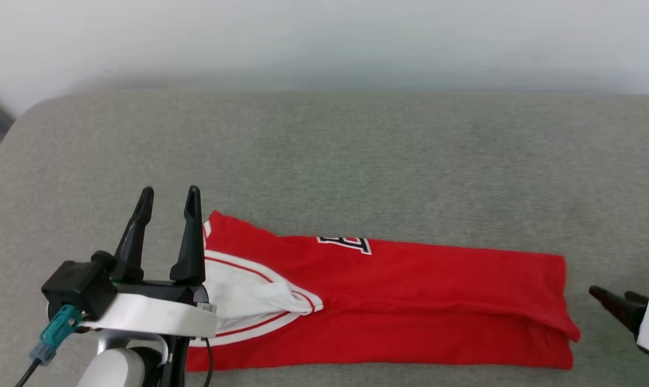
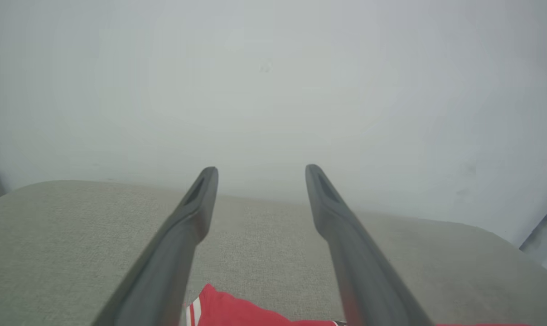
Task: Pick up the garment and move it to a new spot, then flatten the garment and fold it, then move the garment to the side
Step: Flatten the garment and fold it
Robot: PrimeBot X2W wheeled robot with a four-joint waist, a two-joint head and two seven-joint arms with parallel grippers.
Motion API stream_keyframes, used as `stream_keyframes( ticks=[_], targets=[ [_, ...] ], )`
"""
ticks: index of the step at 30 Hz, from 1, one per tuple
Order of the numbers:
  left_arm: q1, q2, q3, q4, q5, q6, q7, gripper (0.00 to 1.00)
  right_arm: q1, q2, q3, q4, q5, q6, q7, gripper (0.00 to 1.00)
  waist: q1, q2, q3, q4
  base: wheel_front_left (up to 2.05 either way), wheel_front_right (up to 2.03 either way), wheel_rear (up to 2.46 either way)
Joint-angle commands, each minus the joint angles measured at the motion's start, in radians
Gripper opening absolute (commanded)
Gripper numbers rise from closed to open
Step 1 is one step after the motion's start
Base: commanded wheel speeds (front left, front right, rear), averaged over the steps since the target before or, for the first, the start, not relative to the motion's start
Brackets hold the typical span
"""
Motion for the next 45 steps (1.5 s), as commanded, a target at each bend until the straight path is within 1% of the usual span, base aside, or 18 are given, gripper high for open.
stream_keyframes(
  ticks=[1, 7, 12, 13, 14, 16, 20, 22, 24, 29, 31, 36, 41, 43, 45],
  targets=[
    [-0.018, -0.004, -0.007, -0.011, 0.020, 0.006, -0.012, 1.00, -0.011, 0.014, -0.004, 0.012, -0.008, 0.000, 0.028, 1.00, 0.0001, 0.0000, 0.033, 0.041, 0.00, 0.00, 0.00],
    [-0.047, -0.013, -0.035, -0.028, 0.058, 0.015, -0.019, 1.00, -0.031, 0.052, 0.001, 0.081, -0.002, 0.000, 0.083, 1.00, 0.0001, 0.0000, 0.076, 0.089, 0.00, 0.00, 0.00],
    [-0.061, -0.006, -0.048, -0.039, 0.079, 0.019, -0.016, 1.00, -0.027, 0.094, 0.019, 0.157, 0.006, 0.000, 0.117, 1.00, 0.0001, 0.0000, 0.090, 0.105, 0.00, 0.00, 0.00],
    [-0.063, -0.006, -0.050, -0.041, 0.082, 0.020, -0.016, 1.00, -0.025, 0.104, 0.020, 0.169, 0.010, 0.000, 0.124, 0.96, 0.0001, 0.0000, 0.090, 0.107, 0.00, 0.00, 0.00],
    [-0.063, -0.005, -0.052, -0.040, 0.082, 0.022, -0.013, 1.00, -0.024, 0.114, 0.020, 0.179, 0.015, 0.000, 0.132, 0.45, 0.0001, 0.0000, 0.090, 0.108, 0.00, 0.00, 0.00],
    [-0.057, -0.003, -0.054, -0.036, 0.085, 0.024, -0.010, 1.00, -0.024, 0.122, 0.026, 0.182, 0.026, 0.000, 0.131, 0.00, 0.0001, 0.0000, 0.086, 0.107, 0.00, 0.00, 0.00],
    [-0.042, 0.003, -0.056, -0.025, 0.089, 0.032, -0.002, 1.00, -0.032, 0.105, 0.029, 0.159, 0.034, 0.000, 0.115, 0.00, 0.0001, 0.0000, 0.071, 0.100, 0.00, 0.00, 0.00],
    [-0.025, 0.011, -0.057, -0.016, 0.092, 0.038, 0.003, 1.00, -0.038, 0.078, 0.045, 0.129, 0.046, 0.000, 0.098, 0.00, 0.0001, 0.0000, 0.049, 0.084, 0.00, 0.00, 0.00],
    [-0.019, 0.007, -0.057, -0.011, 0.090, 0.041, 0.003, 1.00, -0.035, 0.070, 0.052, 0.122, 0.051, 0.000, 0.088, 0.00, 0.0001, 0.0000, 0.038, 0.078, 0.00, 0.00, 0.00],
    [0.020, 0.021, -0.047, 0.005, 0.086, 0.059, 0.010, 1.00, -0.027, 0.042, 0.086, 0.093, 0.071, 0.000, 0.060, 0.00, 0.0001, 0.0000, -0.014, 0.037, 0.00, 0.00, 0.00],
    [0.034, 0.028, -0.043, 0.006, 0.086, 0.066, 0.014, 1.00, -0.025, 0.029, 0.076, 0.087, 0.071, 0.000, 0.057, 0.00, 0.0001, 0.0000, -0.028, 0.020, 0.00, 0.00, 0.00],
    [0.059, 0.036, -0.044, 0.000, 0.090, 0.080, 0.025, 1.00, -0.020, -0.014, 0.000, 0.099, 0.059, 0.000, 0.067, 0.00, 0.0001, 0.0000, -0.053, -0.008, 0.00, 0.00, 0.00],
    [0.064, 0.039, -0.046, 0.005, 0.082, 0.077, 0.022, 1.00, -0.023, -0.049, -0.132, 0.120, 0.028, 0.000, 0.097, 0.00, 0.0001, 0.0000, -0.060, -0.021, 0.00, 0.00, 0.00],
    [0.067, 0.038, -0.047, 0.006, 0.081, 0.077, 0.019, 1.00, -0.036, -0.050, -0.183, 0.121, 0.019, 0.000, 0.113, 0.00, 0.0001, 0.0000, -0.061, -0.023, 0.00, 0.00, 0.00],
    [0.070, 0.040, -0.045, 0.007, 0.082, 0.080, 0.017, 1.00, -0.053, -0.024, -0.236, 0.129, 0.014, 0.000, 0.146, 0.00, 0.0001, 0.0000, -0.061, -0.025, 0.00, 0.00, 0.00]
  ],
)
